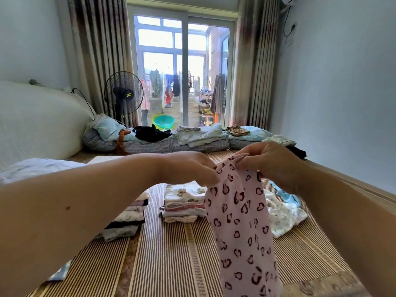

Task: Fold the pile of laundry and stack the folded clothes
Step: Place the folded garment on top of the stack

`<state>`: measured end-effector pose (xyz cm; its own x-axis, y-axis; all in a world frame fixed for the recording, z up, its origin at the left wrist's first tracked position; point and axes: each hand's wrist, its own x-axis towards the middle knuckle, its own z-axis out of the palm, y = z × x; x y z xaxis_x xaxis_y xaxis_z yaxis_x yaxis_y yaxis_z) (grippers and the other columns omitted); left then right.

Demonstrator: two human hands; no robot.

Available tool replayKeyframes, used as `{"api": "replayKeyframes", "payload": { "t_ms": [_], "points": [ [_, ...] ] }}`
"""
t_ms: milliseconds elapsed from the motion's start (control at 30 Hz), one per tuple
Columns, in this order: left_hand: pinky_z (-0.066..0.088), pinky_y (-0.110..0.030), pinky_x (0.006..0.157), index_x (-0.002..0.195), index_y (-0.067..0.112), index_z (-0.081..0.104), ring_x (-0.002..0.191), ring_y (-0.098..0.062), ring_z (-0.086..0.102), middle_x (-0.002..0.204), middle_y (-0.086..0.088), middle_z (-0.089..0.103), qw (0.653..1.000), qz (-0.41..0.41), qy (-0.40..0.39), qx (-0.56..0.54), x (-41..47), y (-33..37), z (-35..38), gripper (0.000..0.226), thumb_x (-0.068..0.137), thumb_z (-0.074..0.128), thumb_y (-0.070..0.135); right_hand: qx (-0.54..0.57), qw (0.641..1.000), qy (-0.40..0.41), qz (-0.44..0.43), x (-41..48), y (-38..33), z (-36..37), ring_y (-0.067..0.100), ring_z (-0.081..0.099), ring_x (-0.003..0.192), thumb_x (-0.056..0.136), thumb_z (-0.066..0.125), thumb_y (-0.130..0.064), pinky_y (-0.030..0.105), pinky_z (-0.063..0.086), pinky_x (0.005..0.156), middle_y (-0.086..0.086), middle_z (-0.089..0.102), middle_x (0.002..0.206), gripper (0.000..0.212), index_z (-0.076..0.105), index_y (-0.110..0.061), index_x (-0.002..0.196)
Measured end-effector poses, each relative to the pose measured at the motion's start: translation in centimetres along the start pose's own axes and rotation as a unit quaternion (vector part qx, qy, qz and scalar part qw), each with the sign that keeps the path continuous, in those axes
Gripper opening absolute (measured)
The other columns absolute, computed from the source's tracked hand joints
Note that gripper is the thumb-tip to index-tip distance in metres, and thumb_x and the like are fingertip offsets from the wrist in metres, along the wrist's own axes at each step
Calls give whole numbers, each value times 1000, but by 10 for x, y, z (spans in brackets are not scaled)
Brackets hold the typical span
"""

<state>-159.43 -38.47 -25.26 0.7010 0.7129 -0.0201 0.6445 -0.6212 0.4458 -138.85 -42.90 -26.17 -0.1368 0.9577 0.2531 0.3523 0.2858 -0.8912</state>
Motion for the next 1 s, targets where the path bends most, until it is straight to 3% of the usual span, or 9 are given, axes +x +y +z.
{"api": "replayKeyframes", "payload": {
  "t_ms": [100,200,333,433,533,667,800,867,1000],
  "points": [
    [49,-32,72,92,4,66,77,-20,63,82,-5,67,989,-40,142,-7,19,3,10,45,77,73,46,-31,999,30,3,6,13,-9,11,65,63,79,71,0,20,52,56,2,68,68,12,69,-11,75],
    [57,-42,81,103,14,59,92,-29,66,104,-8,67,970,-70,216,-92,47,-1,20,34,78,77,28,-7,997,78,14,22,30,-11,12,62,65,78,72,3,14,47,48,3,65,76,15,67,-9,86],
    [54,-30,77,121,20,58,97,-19,60,117,2,59,970,-102,220,16,85,-13,21,37,86,68,24,-78,990,109,48,56,57,-12,12,55,63,79,73,-4,17,41,45,2,65,74,11,69,-15,79],
    [48,-26,68,101,14,65,83,-17,56,98,-1,63,962,-128,203,128,118,-24,17,16,90,59,24,-111,982,137,63,89,80,-14,17,60,72,77,73,-8,31,52,61,1,66,71,16,68,-19,66],
    [45,-31,79,111,11,63,92,-22,57,104,-7,63,954,-138,227,140,141,-32,14,25,91,57,24,-120,978,163,53,111,96,-16,24,67,86,76,73,-15,42,57,82,4,72,81,6,71,-18,73],
    [42,-28,74,103,19,60,96,-24,60,100,-2,62,947,-108,282,109,150,-39,29,13,92,55,20,-170,969,178,17,108,109,-16,24,64,81,81,70,-19,36,54,71,1,68,77,13,64,-20,69],
    [40,-24,55,92,34,50,80,-16,56,94,1,62,961,-89,258,39,127,-49,82,17,91,54,17,-249,965,78,20,62,134,-11,14,57,73,85,64,-15,22,41,57,-5,62,76,19,57,-25,71],
    [48,-27,60,93,37,46,79,-13,56,93,4,60,975,-96,201,10,104,-54,120,21,91,57,20,-223,973,23,47,28,153,-5,7,52,60,85,68,-15,15,38,50,-9,58,67,25,55,-27,67],
    [57,-31,74,97,42,49,87,-9,60,101,10,61,984,-129,87,-90,59,-61,192,29,88,62,18,-200,956,-143,162,-30,191,15,7,55,69,87,66,-20,31,49,62,-7,63,80,14,59,-26,77]
  ]
}}
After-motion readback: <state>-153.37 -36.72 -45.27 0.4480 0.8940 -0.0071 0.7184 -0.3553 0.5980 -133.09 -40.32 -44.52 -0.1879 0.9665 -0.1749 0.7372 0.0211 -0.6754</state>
